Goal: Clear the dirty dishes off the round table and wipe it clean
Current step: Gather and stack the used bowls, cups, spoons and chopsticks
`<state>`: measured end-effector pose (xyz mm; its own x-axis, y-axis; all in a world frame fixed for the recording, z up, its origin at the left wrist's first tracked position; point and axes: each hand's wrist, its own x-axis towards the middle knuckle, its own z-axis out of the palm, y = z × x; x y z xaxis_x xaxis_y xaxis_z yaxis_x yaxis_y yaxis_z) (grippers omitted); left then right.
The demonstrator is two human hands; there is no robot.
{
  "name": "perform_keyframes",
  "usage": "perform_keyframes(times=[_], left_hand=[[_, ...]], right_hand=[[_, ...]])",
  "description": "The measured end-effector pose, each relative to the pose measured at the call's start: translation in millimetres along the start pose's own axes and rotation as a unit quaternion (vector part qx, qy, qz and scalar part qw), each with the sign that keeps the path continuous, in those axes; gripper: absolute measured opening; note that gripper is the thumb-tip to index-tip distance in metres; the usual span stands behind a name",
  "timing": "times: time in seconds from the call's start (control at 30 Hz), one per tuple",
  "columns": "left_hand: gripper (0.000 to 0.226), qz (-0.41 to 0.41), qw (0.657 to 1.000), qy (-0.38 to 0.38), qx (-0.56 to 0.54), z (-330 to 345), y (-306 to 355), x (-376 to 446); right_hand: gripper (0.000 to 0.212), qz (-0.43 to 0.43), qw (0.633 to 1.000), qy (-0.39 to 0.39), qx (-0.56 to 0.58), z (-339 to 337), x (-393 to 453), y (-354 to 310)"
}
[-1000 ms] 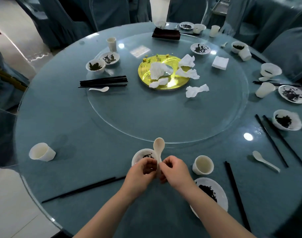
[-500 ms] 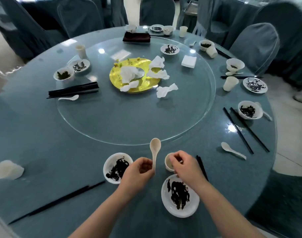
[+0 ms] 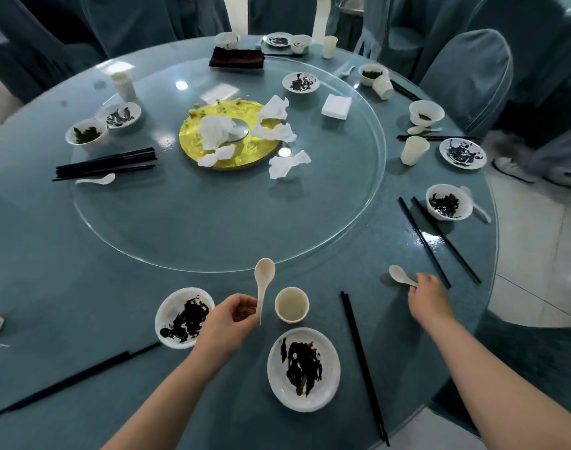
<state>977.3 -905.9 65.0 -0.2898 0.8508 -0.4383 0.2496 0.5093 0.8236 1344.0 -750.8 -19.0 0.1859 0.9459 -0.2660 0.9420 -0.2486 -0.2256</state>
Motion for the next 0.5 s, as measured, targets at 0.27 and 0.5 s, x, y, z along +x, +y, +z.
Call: perform_keyframes(times=[0.27,0.5], left_hand=[[0.019,-0.009,1.0,0.001,-0.012,3,-5,-3],[0.018,-0.009,1.0,-0.005,-0.021,-13,-8,-4]], right_hand=[[0.003,0.014,0.999,-0.015,0.04,-10,-14,-8],[0.007,0.02,0.937,-0.061,0.344,-41,-72,-89]])
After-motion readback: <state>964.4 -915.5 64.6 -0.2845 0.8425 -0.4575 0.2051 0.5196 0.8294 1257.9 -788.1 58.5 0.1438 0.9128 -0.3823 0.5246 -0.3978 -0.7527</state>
